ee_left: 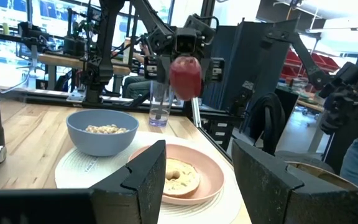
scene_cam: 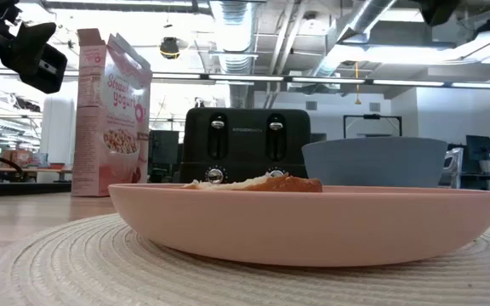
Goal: Arrange a breakfast setting
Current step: Remove the red apple from the transparent bin and put it on the pink plate
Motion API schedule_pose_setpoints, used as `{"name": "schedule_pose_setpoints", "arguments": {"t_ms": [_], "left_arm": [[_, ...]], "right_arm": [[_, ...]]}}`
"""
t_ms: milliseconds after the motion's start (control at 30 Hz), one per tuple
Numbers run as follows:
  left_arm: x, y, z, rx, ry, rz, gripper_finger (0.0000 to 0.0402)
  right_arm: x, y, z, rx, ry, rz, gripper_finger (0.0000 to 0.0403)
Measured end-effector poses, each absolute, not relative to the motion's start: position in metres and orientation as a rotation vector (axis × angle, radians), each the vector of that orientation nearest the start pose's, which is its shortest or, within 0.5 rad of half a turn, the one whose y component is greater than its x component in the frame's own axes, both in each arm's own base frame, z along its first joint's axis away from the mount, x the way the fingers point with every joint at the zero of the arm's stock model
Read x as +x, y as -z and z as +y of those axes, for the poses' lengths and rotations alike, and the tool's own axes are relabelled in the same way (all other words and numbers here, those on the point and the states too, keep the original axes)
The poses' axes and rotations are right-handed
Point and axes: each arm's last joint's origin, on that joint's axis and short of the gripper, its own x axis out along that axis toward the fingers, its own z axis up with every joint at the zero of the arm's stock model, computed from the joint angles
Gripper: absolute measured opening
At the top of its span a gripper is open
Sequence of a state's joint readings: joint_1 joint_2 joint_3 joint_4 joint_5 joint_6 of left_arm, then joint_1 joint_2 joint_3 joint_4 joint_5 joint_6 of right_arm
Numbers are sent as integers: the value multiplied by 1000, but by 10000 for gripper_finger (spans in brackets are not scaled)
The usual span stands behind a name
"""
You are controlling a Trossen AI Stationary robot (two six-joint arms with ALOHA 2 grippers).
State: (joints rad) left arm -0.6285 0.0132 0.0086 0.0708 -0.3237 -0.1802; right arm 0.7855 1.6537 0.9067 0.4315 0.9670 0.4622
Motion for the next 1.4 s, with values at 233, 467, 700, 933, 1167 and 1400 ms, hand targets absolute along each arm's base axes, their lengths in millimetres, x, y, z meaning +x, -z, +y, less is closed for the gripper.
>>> {"name": "schedule_pose_setpoints", "arguments": {"t_ms": [233, 467, 700, 933, 1167, 1400], "left_arm": [[83, -172, -49, -209, 309, -32, 169], [83, -172, -49, -209, 309, -32, 169], [83, -172, -49, -209, 309, -32, 169], [83, -172, -49, -210, 309, -32, 169], [83, -172, -49, -209, 309, -32, 169], [83, -172, -49, -210, 309, -32, 169]], "right_arm": [[260, -234, 216, 174, 203, 142, 293], [283, -230, 188, 77, 94, 242, 293], [301, -216, 167, 82, -196, 411, 293], [298, -206, 161, 98, -325, 568, 312], [299, -197, 146, 142, -313, 699, 332], [300, -193, 136, 183, -334, 763, 333]]}}
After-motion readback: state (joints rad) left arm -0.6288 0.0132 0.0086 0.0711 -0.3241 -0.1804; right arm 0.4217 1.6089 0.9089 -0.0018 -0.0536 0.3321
